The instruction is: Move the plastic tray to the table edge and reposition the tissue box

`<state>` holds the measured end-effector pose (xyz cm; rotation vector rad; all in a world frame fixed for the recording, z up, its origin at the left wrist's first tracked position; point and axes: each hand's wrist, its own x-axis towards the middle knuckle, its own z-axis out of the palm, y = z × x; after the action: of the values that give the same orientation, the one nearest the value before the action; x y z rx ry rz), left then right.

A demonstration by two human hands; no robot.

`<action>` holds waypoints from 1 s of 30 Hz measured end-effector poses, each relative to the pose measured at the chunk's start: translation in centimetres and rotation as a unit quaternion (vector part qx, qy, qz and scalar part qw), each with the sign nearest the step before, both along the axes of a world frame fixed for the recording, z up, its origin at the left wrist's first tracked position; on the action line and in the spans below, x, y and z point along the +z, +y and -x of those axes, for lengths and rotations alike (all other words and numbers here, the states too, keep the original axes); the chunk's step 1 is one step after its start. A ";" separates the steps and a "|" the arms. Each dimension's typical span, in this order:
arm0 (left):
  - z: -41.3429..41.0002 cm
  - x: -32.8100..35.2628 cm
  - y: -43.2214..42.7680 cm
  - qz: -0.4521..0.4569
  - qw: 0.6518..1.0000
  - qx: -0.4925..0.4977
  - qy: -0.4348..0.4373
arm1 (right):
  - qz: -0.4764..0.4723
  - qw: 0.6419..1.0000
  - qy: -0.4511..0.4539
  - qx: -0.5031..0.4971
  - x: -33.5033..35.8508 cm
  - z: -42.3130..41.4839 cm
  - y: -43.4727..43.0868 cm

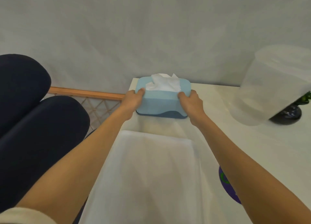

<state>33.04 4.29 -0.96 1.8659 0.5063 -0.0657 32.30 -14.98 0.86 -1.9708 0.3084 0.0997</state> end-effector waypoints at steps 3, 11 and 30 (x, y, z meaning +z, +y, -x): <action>-1.2 -0.2 1.5 -0.003 1.000 0.000 -0.009 | 0.009 1.000 0.004 -0.007 -0.1 -1.7 1.9; -4.4 -0.3 3.2 -0.091 0.993 -0.065 -0.021 | 0.043 0.999 -0.019 -0.016 -0.7 -5.1 3.8; -7.6 -0.5 3.6 -0.176 0.981 -0.065 -0.051 | 0.058 0.998 -0.011 -0.010 -0.4 -7.5 4.6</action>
<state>40.68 7.89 -1.47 2.2353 0.3387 0.0347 39.84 -10.35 0.46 -2.0825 0.3255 0.0482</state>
